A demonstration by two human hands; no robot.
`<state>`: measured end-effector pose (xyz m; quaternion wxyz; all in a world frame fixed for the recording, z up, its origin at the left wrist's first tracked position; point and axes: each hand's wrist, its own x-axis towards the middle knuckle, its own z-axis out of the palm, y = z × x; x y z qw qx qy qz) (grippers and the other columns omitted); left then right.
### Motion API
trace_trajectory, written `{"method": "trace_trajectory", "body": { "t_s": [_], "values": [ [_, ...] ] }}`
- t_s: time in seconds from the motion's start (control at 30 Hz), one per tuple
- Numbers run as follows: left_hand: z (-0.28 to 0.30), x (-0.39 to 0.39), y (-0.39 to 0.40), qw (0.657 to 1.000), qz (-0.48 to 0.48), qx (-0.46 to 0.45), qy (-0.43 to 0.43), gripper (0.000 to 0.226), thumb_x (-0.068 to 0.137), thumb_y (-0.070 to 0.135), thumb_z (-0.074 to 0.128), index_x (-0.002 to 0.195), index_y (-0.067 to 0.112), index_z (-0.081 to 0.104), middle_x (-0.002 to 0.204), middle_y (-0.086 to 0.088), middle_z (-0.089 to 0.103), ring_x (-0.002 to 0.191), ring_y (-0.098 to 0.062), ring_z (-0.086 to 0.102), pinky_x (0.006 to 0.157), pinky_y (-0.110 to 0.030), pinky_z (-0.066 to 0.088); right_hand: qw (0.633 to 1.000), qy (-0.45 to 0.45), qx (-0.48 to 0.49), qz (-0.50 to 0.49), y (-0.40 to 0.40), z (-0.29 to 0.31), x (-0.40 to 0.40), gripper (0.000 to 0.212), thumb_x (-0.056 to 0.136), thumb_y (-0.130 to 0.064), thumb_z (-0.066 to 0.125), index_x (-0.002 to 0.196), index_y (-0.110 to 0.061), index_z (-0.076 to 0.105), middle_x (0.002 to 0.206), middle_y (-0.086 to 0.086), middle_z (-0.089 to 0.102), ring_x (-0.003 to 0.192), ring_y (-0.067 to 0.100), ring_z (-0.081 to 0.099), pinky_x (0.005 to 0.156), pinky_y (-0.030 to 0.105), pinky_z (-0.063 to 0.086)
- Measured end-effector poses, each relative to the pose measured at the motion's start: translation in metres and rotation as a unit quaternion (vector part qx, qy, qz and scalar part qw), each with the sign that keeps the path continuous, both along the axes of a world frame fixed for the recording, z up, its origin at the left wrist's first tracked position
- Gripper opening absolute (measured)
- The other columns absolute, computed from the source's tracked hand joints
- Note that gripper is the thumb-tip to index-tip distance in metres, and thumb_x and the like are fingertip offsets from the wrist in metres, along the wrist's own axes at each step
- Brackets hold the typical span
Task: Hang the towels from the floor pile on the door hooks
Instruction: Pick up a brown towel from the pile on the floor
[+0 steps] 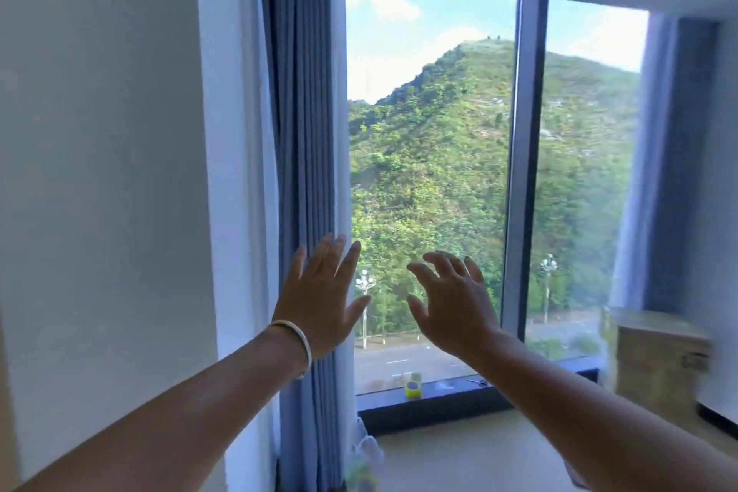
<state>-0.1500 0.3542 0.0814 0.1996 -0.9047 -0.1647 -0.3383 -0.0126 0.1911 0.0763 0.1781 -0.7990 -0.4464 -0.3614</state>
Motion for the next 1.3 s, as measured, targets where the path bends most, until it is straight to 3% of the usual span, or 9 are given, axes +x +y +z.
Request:
{"method": "trace_trajectory", "body": {
  "t_s": [0.37, 0.73, 1.07, 1.3],
  "values": [
    [-0.021, 0.23, -0.19, 0.976, -0.217, -0.008, 0.005, 0.075, 0.094, 0.06, 0.022, 0.152, 0.02, -0.005, 0.161, -0.003, 0.001, 0.147, -0.021, -0.008, 0.118, -0.045, -0.004, 0.975, 0.008, 0.007, -0.223, -0.231, -0.022, 0.148, 0.049, 0.086, -0.044, 0.059, 0.131, -0.026, 0.051, 0.137, 0.002, 0.051, 0.131, 0.021, 0.043, 0.111, 0.052, 0.028],
    [-0.038, 0.367, -0.421, 0.908, -0.418, -0.019, 0.023, 0.074, 0.094, 0.059, 0.023, 0.152, 0.022, -0.006, 0.161, -0.001, -0.004, 0.147, -0.019, -0.012, 0.119, -0.045, -0.007, 0.894, 0.031, -0.004, -0.447, -0.482, -0.031, 0.191, 0.053, 0.09, -0.049, 0.049, 0.138, -0.026, 0.045, 0.145, 0.0, 0.043, 0.138, 0.02, 0.032, 0.114, 0.05, 0.021],
    [-0.054, 0.44, -0.558, 0.845, -0.534, -0.023, 0.03, 0.075, 0.092, 0.063, 0.021, 0.151, 0.023, -0.002, 0.161, -0.002, 0.001, 0.147, -0.021, -0.006, 0.119, -0.046, -0.002, 0.82, 0.073, -0.006, -0.567, -0.602, -0.045, 0.207, 0.061, 0.094, -0.056, 0.038, 0.147, -0.029, 0.029, 0.157, 0.0, 0.025, 0.146, 0.019, 0.012, 0.117, 0.05, 0.008],
    [-0.056, 0.525, -0.631, 0.811, -0.583, -0.025, 0.041, 0.075, 0.093, 0.063, 0.021, 0.151, 0.023, -0.005, 0.161, -0.002, -0.002, 0.147, -0.021, -0.008, 0.119, -0.049, 0.001, 0.778, 0.089, -0.016, -0.622, -0.664, -0.042, 0.261, 0.064, 0.093, -0.061, 0.031, 0.149, -0.031, 0.021, 0.16, -0.001, 0.015, 0.148, 0.019, 0.003, 0.117, 0.05, 0.003]
  ]
}}
